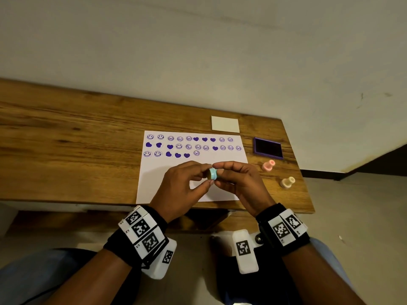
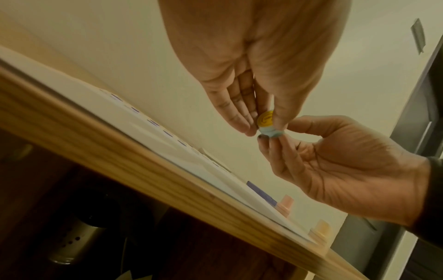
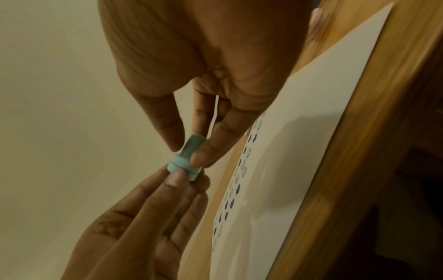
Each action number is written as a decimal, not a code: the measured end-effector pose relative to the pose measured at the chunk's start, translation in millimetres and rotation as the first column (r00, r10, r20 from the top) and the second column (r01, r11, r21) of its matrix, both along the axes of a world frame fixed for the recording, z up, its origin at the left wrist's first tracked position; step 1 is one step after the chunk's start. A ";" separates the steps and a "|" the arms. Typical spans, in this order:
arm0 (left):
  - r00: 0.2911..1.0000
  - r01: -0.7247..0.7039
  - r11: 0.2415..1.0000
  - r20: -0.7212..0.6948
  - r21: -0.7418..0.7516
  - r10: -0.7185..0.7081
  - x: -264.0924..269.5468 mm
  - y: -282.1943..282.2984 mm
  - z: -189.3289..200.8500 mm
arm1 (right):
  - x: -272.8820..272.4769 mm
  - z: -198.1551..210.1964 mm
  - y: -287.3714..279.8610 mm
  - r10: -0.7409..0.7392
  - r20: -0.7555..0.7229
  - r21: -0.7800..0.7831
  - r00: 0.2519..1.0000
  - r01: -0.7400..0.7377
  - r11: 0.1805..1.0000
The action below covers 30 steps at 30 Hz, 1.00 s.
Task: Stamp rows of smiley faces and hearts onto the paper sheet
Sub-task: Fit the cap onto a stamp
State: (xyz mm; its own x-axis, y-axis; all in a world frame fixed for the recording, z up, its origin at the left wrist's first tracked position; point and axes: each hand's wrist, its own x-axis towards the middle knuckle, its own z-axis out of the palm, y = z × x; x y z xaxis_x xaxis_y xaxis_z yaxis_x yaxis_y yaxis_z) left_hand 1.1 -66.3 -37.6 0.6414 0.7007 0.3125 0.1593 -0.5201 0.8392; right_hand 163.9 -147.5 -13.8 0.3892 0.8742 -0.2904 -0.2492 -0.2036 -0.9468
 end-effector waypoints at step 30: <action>0.982 -0.182 0.980 0.034 -0.079 0.185 -22.5 35.7 5.1 | 156.6 14.6 58.0 0.542 0.834 -0.548 0.100 0.257 0.796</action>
State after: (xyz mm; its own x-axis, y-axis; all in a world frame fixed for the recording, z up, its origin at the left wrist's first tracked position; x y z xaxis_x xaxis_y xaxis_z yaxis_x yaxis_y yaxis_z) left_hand -21.4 -30.6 -32.5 0.4871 0.8280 0.2777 0.2110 -0.4201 0.8826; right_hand 320.6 -89.5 0.9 0.5430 0.8284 -0.1376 0.8326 -0.5524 -0.0399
